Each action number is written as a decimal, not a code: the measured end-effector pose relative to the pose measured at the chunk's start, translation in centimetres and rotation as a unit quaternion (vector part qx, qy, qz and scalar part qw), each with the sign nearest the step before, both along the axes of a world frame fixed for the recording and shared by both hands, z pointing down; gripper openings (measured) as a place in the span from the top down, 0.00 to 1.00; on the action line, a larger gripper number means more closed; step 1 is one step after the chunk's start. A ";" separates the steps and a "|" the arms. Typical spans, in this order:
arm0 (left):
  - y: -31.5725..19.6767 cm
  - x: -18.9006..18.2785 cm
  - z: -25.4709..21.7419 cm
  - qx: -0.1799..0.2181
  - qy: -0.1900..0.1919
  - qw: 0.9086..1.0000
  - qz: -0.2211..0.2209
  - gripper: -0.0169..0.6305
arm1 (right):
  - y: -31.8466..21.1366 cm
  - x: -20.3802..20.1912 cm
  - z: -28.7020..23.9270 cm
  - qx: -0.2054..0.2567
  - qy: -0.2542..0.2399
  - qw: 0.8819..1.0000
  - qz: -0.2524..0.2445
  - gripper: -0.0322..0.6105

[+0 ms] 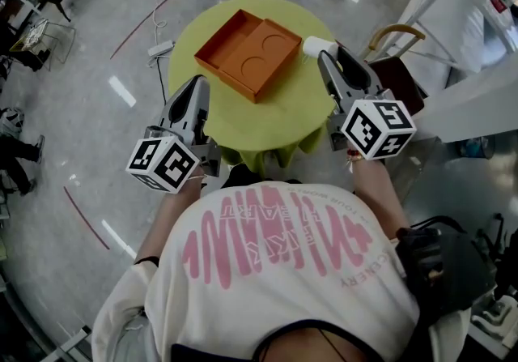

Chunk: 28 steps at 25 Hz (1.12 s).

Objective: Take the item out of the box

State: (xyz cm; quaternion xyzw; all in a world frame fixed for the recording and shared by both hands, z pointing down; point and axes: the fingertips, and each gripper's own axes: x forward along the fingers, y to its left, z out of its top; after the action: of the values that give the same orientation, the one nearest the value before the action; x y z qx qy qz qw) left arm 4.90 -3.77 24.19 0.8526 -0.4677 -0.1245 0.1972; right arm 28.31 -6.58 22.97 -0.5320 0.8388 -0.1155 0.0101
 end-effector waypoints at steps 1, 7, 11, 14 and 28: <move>0.1 0.0 0.2 -0.001 -0.001 1.000 -0.001 0.96 | 0.1 0.1 0.3 -0.003 0.001 1.000 0.001 0.74; 1.0 0.5 1.1 -0.010 -0.002 1.000 -0.001 0.96 | 1.1 0.8 1.8 -0.016 0.006 1.000 0.009 0.74; 1.5 0.9 1.5 -0.012 0.003 1.000 0.001 0.96 | 1.8 1.5 2.6 -0.029 0.005 0.999 0.014 0.73; 1.6 1.3 1.7 -0.015 0.005 1.000 0.002 0.96 | 2.2 1.8 3.1 -0.035 0.002 0.999 0.014 0.73; 1.0 3.4 2.3 -0.017 0.000 1.000 0.026 0.96 | 2.9 2.9 4.7 -0.050 0.004 0.999 0.019 0.73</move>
State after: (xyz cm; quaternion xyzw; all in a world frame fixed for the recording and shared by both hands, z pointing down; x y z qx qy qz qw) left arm 8.31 -2.74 26.45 0.8612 -0.4472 -0.1111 0.2144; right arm 31.17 -3.71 27.68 -0.5478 0.8218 -0.1556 -0.0176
